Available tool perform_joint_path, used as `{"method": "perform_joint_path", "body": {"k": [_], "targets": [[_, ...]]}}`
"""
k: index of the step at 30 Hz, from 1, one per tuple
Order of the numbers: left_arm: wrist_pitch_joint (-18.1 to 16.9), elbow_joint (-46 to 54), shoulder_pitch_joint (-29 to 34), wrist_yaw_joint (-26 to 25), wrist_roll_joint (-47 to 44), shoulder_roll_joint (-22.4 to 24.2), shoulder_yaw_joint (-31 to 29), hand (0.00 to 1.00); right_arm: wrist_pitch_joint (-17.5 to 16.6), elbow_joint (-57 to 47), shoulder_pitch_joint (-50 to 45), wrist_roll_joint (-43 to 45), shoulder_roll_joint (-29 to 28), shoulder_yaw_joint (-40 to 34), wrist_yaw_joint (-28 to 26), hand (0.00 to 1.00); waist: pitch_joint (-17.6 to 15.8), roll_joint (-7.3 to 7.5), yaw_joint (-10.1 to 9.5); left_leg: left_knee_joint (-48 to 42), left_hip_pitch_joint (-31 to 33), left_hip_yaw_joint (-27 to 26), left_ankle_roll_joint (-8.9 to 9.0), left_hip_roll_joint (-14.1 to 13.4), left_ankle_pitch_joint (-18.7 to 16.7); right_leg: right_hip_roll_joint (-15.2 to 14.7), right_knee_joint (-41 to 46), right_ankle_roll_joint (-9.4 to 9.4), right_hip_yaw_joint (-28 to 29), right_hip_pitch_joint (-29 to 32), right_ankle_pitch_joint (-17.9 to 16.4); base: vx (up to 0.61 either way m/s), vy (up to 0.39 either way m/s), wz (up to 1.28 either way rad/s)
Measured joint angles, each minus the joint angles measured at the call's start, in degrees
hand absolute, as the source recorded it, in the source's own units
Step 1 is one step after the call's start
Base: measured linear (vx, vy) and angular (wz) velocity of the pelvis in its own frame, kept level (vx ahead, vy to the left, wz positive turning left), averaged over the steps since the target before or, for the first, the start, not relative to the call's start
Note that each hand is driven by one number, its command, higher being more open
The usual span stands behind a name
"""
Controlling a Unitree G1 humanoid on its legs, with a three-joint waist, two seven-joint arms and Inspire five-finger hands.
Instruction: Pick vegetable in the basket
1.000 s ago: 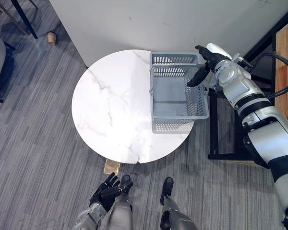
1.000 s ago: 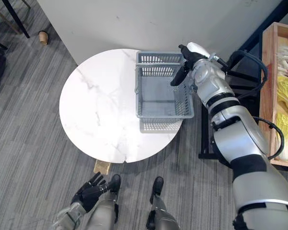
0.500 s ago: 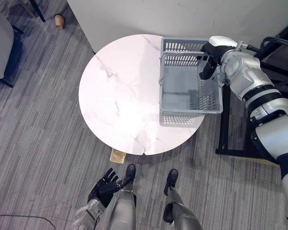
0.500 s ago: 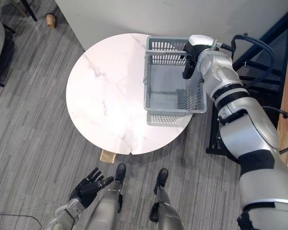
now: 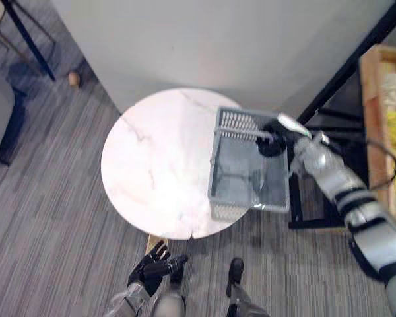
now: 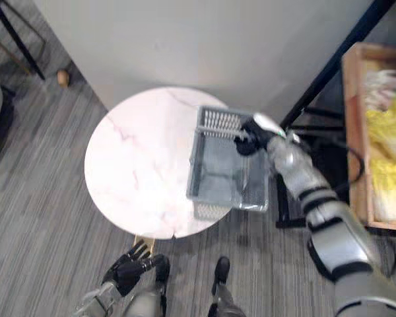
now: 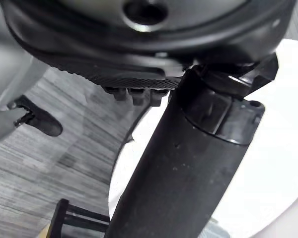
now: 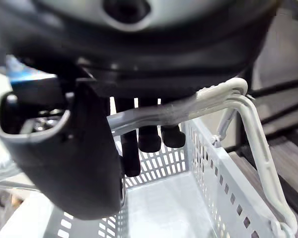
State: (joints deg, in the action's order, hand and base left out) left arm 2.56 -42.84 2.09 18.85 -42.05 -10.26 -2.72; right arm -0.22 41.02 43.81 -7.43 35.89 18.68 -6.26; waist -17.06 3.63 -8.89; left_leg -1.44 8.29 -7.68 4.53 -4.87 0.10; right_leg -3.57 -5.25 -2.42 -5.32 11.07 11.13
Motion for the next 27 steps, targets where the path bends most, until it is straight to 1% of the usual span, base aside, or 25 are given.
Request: {"method": "perform_joint_path", "body": {"k": [1, 2, 3, 4, 5, 6, 7, 8, 11, 13, 16, 19, 24, 27], "targets": [[0.0, -0.5, 0.7, -0.3, 0.0, 0.2, 0.0, 1.0, 0.1, -2.0, -6.1, 2.9, -1.0, -3.1, 0.3, 0.0, 1.9, 0.37, 0.9, 0.4, -0.6, -0.4, -0.04, 0.2, -0.2, -0.1, 0.1, -0.19, 0.5, -0.2, -0.5, 0.1, 0.109, -0.23], [-0.5, -1.5, 1.7, -0.6, 0.0, 0.8, -0.2, 1.0, 0.5, -4.9, -14.4, 6.1, -2.7, -6.8, 0.3, 0.0, 4.6, 0.78, 2.13, 1.0, -1.4, -1.3, -0.13, 0.3, -0.4, -0.2, 0.1, -0.45, 1.2, -0.3, -0.9, 0.08, 0.091, -0.28], [-0.9, -2.6, 2.4, -1.0, 0.0, 1.4, -0.4, 1.0, 1.1, -7.5, -20.5, 8.0, -4.2, -9.2, 0.4, 0.0, 6.5, 0.7, 3.36, 1.5, -1.9, -1.7, -0.21, 0.5, -0.5, -0.4, 0.1, -0.66, 1.5, -0.5, -1.2, 0.11, 0.107, -0.28], [-1.3, -3.6, 2.9, -1.2, 0.0, 2.0, -0.6, 1.0, 1.4, -10.0, -26.2, 8.8, -5.7, -11.5, 0.5, 0.0, 7.8, 0.47, 4.7, 1.9, -2.8, -2.1, -0.27, 0.5, -0.6, -0.6, 0.1, -0.89, 1.8, -1.0, -1.4, 0.08, 0.085, -0.25], [-1.7, -4.4, 3.8, -1.3, 0.1, 2.8, -0.9, 1.0, 1.5, -12.7, -33.0, 9.1, -7.6, -13.7, 0.5, 0.0, 8.2, 0.09, 6.26, 2.4, -4.9, -2.7, -0.26, 0.5, -0.9, -0.6, 0.1, -1.04, 2.3, -2.7, -2.1, 0.05, 0.076, -0.23], [-2.1, -5.0, 4.2, -1.4, 0.2, 3.2, -0.9, 1.0, 1.5, -14.4, -36.5, 9.1, -8.5, -14.9, 0.5, 0.0, 8.6, -0.15, 6.92, 2.6, -5.7, -3.0, -0.29, 0.4, -1.2, -0.5, 0.1, -1.13, 2.6, -3.4, -2.5, 0.02, 0.052, -0.23], [-2.6, -6.4, 5.1, -1.4, 1.5, 3.9, -1.0, 1.0, 1.7, -17.7, -43.9, 9.3, -10.2, -17.1, 0.5, 0.0, 10.3, -0.66, 8.67, 3.4, -6.8, -3.2, -0.2, 0.3, -1.5, -0.4, 0.1, -1.46, 2.6, -4.2, -3.3, 0.01, 0.034, -0.17], [-2.9, -7.1, 5.8, -1.4, 2.2, 4.1, -0.9, 1.0, 1.8, -19.1, -46.9, 9.8, -11.3, -18.2, 0.3, 0.0, 11.4, -0.83, 9.6, 4.0, -7.4, -3.7, -0.18, 0.3, -1.5, -0.2, 0.1, -1.49, 3.0, -4.2, -3.4, 0.03, 0.031, -0.18], [-3.6, -10.5, 5.9, -1.4, 2.4, 3.9, -1.0, 1.0, 2.4, -20.7, -51.1, 9.2, -14.6, -20.2, -0.7, 0.0, 13.1, -0.94, 10.61, 4.6, -8.4, -4.9, -0.06, -0.1, -1.4, 0.3, 0.2, -1.25, 4.1, -4.3, -3.2, 0.03, 0.012, -0.22], [-4.1, -11.5, 6.2, -1.4, 2.7, 3.8, -1.1, 1.0, 2.4, -22.5, -52.7, 7.7, -15.2, -20.7, -1.7, 0.0, 13.5, -1.21, 11.08, 5.0, -9.3, -5.2, 0.02, -0.3, -1.4, 0.4, 0.2, -1.25, 4.2, -4.9, -3.2, 0.02, -0.008, -0.05], [-4.5, -12.8, 6.8, -1.5, 3.3, 4.0, -2.3, 1.0, 2.5, -22.5, -53.8, 7.4, -16.0, -20.8, -4.6, 0.0, 14.5, -1.66, 11.17, 5.5, -10.7, -5.3, 0.06, -0.4, -1.4, 0.5, 0.2, -1.35, 4.2, -6.0, -3.4, 0.0, 0.0, 0.0], [-4.5, -13.4, 7.4, -1.9, 3.3, 4.0, -2.3, 1.0, 2.7, -22.7, -53.8, 7.4, -17.6, -20.8, -6.1, 0.0, 15.1, -2.06, 11.22, 5.6, -11.0, -5.4, 0.06, -0.3, -1.4, 0.5, 0.2, -1.36, 4.2, -6.2, -3.4, 0.0, 0.0, 0.0], [-4.7, -13.8, 8.8, -3.4, 3.2, 4.0, -2.7, 1.0, 4.9, -22.6, -54.1, 7.5, -20.3, -20.9, -6.8, 0.0, 15.6, -2.33, 11.29, 5.7, -11.7, -5.4, 0.06, -0.3, -1.4, 0.4, 0.2, -1.4, 4.2, -6.8, -3.4, 0.0, 0.0, 0.0], [-4.8, -14.8, 8.7, -3.9, 3.2, 4.0, -2.7, 1.0, 6.3, -19.3, -54.5, 7.8, -22.0, -21.6, -6.3, 0.0, 16.2, -2.26, 11.3, 5.9, -12.2, -5.4, 0.05, -0.3, -1.4, 0.4, 0.2, -1.42, 4.2, -7.4, -3.6, 0.0, 0.0, 0.0]]}}
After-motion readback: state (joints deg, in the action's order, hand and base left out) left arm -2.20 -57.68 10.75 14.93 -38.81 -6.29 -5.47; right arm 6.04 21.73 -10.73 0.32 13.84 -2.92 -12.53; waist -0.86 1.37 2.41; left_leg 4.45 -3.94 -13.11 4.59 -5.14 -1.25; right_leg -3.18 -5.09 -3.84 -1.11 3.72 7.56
